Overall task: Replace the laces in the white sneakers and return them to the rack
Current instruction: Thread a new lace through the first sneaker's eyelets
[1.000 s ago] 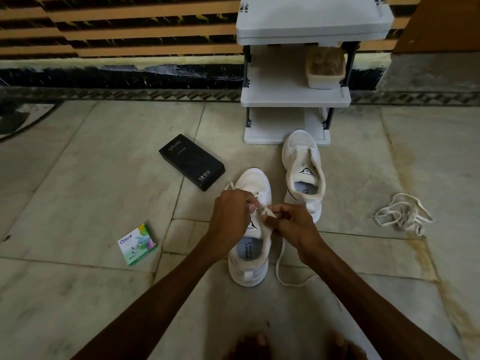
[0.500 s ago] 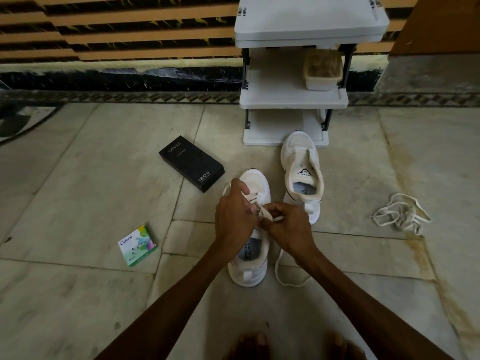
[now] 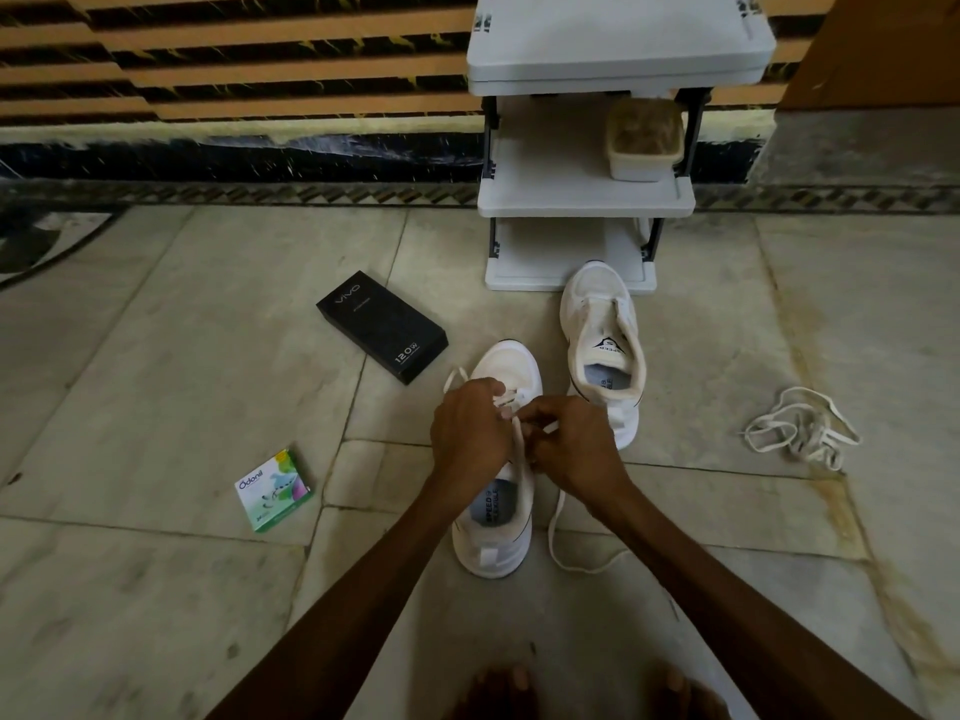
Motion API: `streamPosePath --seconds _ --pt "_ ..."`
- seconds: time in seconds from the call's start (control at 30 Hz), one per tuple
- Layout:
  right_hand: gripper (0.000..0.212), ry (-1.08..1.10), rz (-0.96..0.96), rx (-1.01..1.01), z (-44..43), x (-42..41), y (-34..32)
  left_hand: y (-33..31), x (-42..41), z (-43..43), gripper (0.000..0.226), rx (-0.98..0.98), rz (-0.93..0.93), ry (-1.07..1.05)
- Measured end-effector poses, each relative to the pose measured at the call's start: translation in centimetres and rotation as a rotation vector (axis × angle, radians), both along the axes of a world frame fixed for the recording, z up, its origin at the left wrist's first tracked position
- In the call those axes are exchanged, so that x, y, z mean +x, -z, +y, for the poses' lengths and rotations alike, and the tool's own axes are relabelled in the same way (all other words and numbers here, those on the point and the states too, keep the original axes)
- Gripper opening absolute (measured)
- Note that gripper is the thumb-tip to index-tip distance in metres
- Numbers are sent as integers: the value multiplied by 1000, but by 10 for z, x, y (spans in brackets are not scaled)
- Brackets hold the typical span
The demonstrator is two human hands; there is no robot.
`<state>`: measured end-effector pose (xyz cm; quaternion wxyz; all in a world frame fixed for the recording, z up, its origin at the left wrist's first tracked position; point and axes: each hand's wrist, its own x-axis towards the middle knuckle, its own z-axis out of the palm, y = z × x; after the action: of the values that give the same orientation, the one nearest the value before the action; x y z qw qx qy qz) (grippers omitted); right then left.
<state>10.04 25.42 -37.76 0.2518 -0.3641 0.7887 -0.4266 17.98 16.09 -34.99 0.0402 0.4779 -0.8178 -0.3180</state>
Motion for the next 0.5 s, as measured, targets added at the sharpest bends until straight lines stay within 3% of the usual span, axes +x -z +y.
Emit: streamPosePath --seconds 0.07,0.17,0.37,0.5 --pt "19 81 21 -9 -1 4 4 -3 -2 -2 41 97 -2 -36" --pt "21 210 -130 -2 0 4 10 -6 0 0 38 199 -3 -38" --pt "23 238 -103 -61 0 4 4 -9 1 6 45 426 125 -158" --pt "29 228 -80 -61 -2 2 5 -13 0 2 56 462 102 -126"
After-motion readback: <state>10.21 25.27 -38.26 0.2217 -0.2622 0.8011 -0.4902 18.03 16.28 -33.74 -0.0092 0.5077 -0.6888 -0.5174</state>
